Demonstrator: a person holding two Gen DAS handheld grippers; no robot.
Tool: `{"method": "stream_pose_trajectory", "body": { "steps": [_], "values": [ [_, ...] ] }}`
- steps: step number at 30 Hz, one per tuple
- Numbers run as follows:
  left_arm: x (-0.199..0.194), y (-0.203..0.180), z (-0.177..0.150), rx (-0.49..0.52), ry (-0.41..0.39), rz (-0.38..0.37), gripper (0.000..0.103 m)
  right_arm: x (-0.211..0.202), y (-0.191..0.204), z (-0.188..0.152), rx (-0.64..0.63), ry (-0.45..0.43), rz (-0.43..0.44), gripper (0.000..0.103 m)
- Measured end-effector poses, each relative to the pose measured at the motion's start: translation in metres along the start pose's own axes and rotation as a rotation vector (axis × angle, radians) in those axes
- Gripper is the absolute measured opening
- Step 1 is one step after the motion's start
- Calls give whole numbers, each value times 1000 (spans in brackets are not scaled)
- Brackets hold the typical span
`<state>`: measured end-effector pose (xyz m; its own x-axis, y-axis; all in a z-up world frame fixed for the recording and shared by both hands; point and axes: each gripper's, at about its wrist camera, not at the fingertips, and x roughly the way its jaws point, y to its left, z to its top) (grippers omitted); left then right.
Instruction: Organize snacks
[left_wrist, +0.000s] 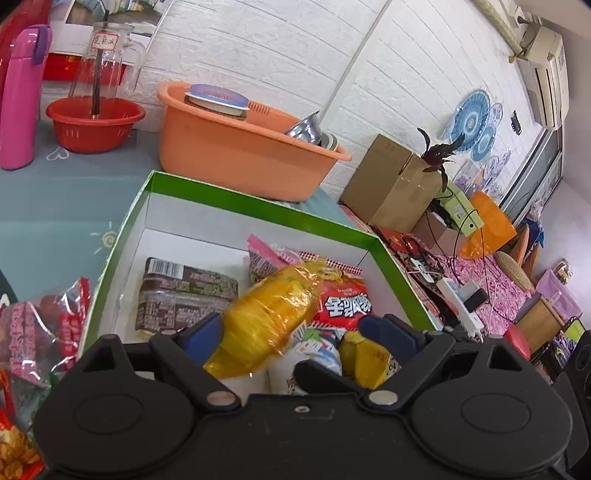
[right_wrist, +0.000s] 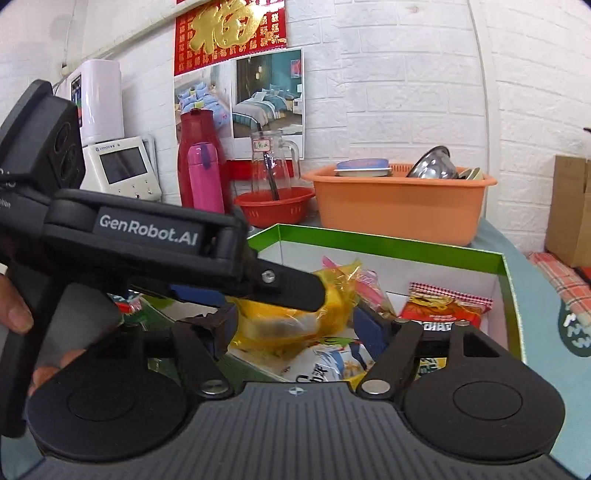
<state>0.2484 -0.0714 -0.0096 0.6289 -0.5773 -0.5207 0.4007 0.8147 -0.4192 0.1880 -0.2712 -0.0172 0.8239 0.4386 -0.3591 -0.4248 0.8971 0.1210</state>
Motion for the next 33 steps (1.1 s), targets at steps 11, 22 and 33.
{"method": "stream_pose_trajectory", "body": {
  "steps": [11,22,33],
  "values": [
    [-105,-32,-13,5,-90,-9,103,-99,7,9,-7,-85,16,103],
    [-147,-17,-108,-127,-51,-73,103,-152,24,-62,16,84,94,103],
    [-158,-11,-144,-163,-6,-83,103,-144,49,-92,-3,217,134,45]
  ]
}}
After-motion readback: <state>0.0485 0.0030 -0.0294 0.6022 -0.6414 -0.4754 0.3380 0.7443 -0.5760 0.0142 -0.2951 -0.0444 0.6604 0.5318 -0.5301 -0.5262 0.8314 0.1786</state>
